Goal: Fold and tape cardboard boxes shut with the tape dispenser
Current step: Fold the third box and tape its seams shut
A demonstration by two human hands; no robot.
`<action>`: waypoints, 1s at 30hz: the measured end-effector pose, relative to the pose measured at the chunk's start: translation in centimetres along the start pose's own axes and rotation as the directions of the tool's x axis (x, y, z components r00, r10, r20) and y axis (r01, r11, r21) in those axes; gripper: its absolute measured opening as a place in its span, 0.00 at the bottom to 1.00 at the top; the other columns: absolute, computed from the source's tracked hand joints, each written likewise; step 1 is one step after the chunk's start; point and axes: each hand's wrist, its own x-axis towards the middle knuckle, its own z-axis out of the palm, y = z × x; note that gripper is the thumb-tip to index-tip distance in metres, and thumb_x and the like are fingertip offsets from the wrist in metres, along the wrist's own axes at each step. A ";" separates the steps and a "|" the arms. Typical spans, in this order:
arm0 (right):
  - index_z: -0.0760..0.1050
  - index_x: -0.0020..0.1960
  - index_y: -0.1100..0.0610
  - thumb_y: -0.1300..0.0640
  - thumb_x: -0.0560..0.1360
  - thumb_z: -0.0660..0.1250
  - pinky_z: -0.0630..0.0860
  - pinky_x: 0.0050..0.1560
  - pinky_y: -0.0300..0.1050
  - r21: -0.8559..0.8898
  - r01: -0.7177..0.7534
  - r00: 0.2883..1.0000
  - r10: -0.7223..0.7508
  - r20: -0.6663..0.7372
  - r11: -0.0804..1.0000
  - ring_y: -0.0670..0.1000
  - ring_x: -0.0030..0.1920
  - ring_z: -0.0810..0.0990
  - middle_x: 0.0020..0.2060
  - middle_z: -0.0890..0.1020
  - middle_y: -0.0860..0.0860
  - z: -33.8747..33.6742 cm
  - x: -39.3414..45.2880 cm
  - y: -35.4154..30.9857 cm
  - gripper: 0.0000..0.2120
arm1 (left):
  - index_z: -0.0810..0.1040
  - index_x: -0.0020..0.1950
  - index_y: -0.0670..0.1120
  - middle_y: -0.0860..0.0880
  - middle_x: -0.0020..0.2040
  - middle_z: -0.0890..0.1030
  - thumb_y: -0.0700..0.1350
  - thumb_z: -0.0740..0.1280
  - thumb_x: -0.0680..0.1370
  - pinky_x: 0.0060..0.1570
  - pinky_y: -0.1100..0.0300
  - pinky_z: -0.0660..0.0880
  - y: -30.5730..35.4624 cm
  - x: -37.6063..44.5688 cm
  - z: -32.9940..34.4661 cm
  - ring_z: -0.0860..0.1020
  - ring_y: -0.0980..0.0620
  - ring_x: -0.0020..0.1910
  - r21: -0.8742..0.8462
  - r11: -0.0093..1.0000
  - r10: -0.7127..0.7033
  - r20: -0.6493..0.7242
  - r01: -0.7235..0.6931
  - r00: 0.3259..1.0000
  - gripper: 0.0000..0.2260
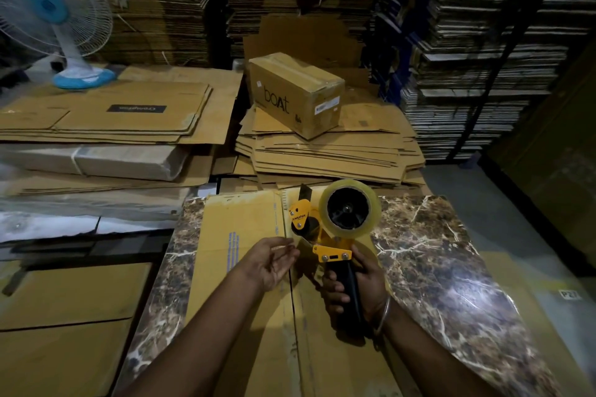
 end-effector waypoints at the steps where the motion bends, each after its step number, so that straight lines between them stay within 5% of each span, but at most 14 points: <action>1: 0.72 0.40 0.61 0.34 0.62 0.78 0.68 0.28 0.42 -0.022 0.005 0.999 -0.006 -0.040 1.000 0.50 0.24 0.70 0.29 0.70 0.52 0.3 0.0 0.0 0.31 | 0.79 0.43 0.35 0.42 0.34 0.84 0.37 0.70 0.77 0.24 0.61 0.79 -0.1 0.0 0.3 0.83 0.50 0.27 -0.022 1.000 0.004 -0.005 -0.004 1.000 0.06; 5: 0.72 0.38 0.61 0.33 0.57 0.79 0.64 0.26 0.40 -0.087 0.018 0.990 -0.030 -0.137 0.996 0.49 0.22 0.68 0.28 0.67 0.51 1.4 -0.1 0.1 0.33 | 0.76 0.40 0.36 0.45 0.26 0.80 0.39 0.64 0.82 0.23 0.63 0.77 -0.4 0.8 0.9 0.77 0.53 0.20 -0.061 0.998 0.032 -0.036 -0.034 0.999 0.12; 10: 0.72 0.38 0.61 0.33 0.56 0.79 0.65 0.26 0.39 -0.101 0.041 0.986 -0.057 -0.160 0.994 0.49 0.22 0.68 0.28 0.67 0.52 1.8 -0.1 0.0 0.34 | 0.78 0.42 0.32 0.40 0.29 0.82 0.36 0.65 0.81 0.22 0.62 0.77 0.1 0.6 0.6 0.81 0.50 0.23 -0.088 0.996 -0.010 -0.001 0.010 1.000 0.10; 19: 0.73 0.39 0.60 0.30 0.61 0.74 0.62 0.27 0.41 -0.218 -0.010 0.988 -0.023 -0.150 0.976 0.49 0.23 0.67 0.29 0.68 0.51 1.9 -0.2 0.0 0.32 | 0.78 0.41 0.34 0.42 0.28 0.82 0.33 0.64 0.81 0.23 0.65 0.77 3.0 0.7 -0.6 0.81 0.54 0.23 0.245 0.969 0.026 -0.051 -0.013 0.998 0.09; 24: 0.72 0.39 0.60 0.31 0.63 0.73 0.60 0.26 0.41 -0.245 -0.073 0.978 0.020 -0.210 0.967 0.48 0.23 0.65 0.29 0.66 0.52 2.5 0.4 1.9 0.31 | 0.74 0.35 0.37 0.46 0.20 0.73 0.30 0.58 0.80 0.22 0.66 0.75 5.0 1.7 -1.0 0.71 0.56 0.18 0.678 0.732 0.189 -0.120 -0.058 0.975 0.14; 30: 0.71 0.37 0.59 0.32 0.66 0.70 0.58 0.25 0.40 -0.219 -0.037 0.957 -0.029 -0.287 0.975 0.48 0.22 0.63 0.30 0.65 0.52 3.7 1.1 3.0 0.29 | 0.74 0.24 0.39 0.43 0.19 0.71 0.26 0.60 0.77 0.19 0.63 0.68 7.1 2.6 -0.2 0.69 0.50 0.16 0.828 0.513 0.382 0.017 -0.227 0.924 0.22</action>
